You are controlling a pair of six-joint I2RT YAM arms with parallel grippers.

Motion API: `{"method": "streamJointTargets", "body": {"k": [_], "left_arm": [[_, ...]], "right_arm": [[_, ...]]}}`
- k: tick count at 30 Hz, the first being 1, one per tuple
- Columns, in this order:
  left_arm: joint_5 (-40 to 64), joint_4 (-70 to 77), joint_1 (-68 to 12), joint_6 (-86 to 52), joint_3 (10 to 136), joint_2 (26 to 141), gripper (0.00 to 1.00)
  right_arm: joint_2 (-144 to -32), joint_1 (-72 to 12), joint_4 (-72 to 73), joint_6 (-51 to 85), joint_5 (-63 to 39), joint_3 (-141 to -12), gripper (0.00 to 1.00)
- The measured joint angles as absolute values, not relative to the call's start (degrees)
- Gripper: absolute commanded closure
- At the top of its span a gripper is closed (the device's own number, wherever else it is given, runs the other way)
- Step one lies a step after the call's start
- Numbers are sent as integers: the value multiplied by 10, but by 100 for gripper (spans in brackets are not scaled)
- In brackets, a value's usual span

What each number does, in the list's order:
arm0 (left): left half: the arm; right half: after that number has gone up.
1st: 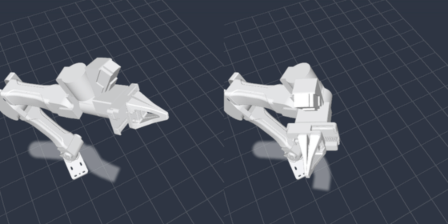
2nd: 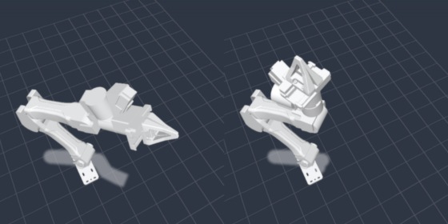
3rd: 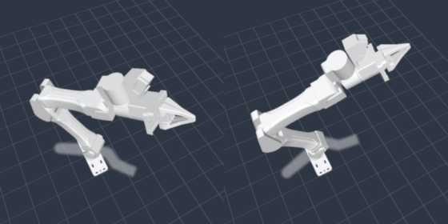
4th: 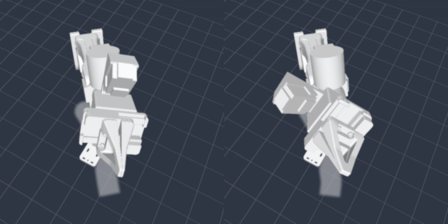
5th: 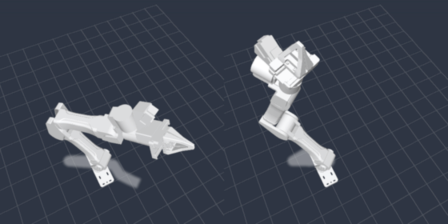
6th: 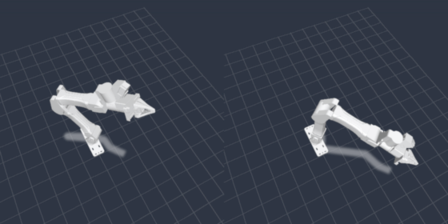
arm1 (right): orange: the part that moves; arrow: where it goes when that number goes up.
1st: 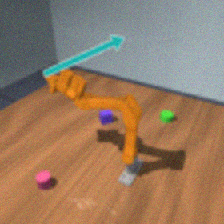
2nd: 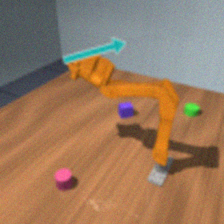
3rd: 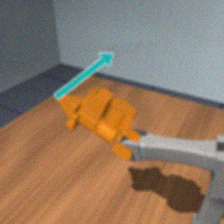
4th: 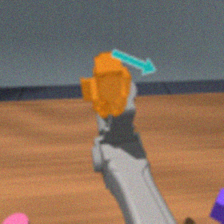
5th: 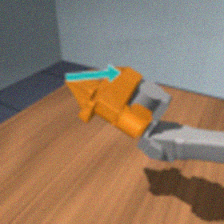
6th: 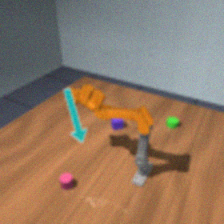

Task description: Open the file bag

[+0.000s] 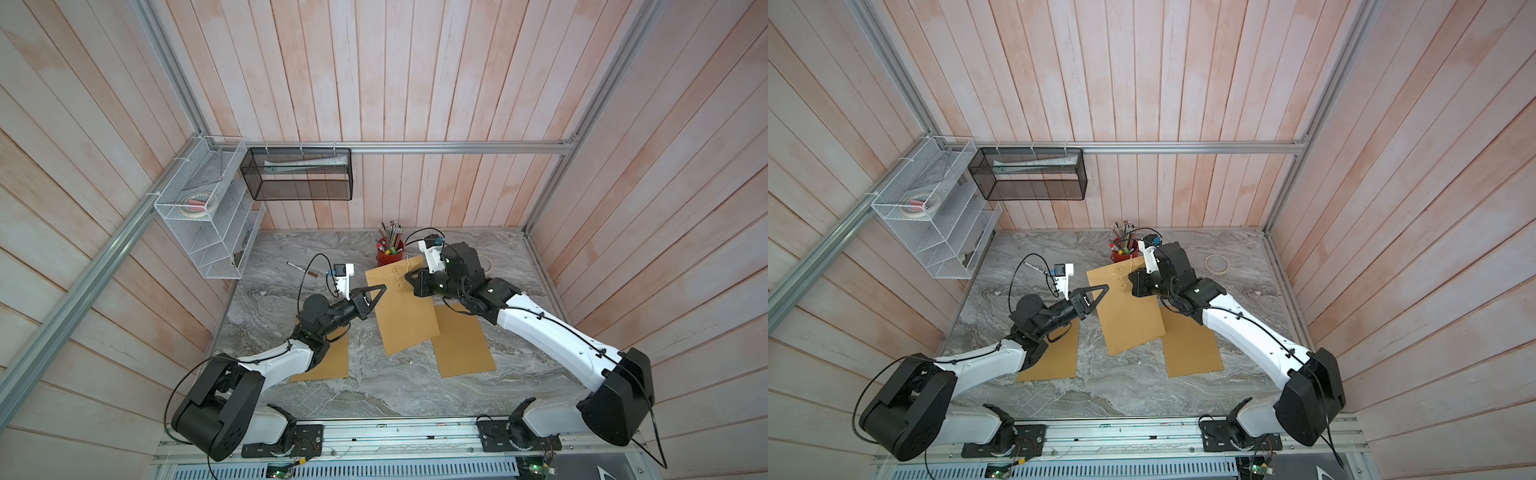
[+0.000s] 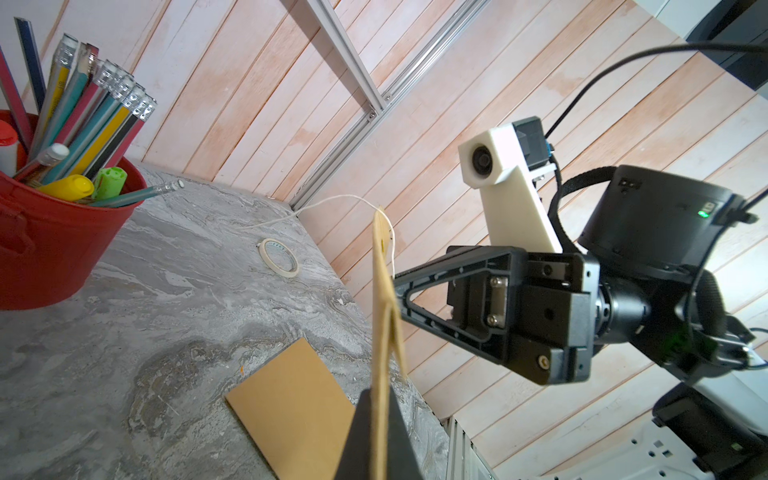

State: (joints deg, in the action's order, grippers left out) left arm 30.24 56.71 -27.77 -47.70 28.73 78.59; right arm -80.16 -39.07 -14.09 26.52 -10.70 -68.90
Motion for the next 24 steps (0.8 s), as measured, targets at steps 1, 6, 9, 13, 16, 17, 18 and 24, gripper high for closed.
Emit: {"method": "streamJointTargets", "body": {"k": [1,6,9,13,16,17,18,24], "left_arm": [[301,569,-277,-477,287,786,100],[301,575,-278,-479,287,789,100],[302,577,-278,-479,287,792,100],[302,579,-278,-479,287,792,100],[302,579,-278,-479,287,792,100],[302,579,-278,-479,287,792,100],[302,579,-278,-479,287,792,100],[300,579,-277,-483,288,793,100]], "right_arm": [[-802,-392,-141,264,-107,-691,100],[-805,-402,-139,256,-119,-714,100],[-811,-413,-136,252,-125,-730,100],[-820,-420,-136,249,-130,-736,100],[-826,-423,-135,248,-132,-736,100],[-827,-423,-134,248,-132,-737,100],[-828,-425,-135,248,-133,-737,100],[-835,-431,-133,244,-138,-742,100]]}}
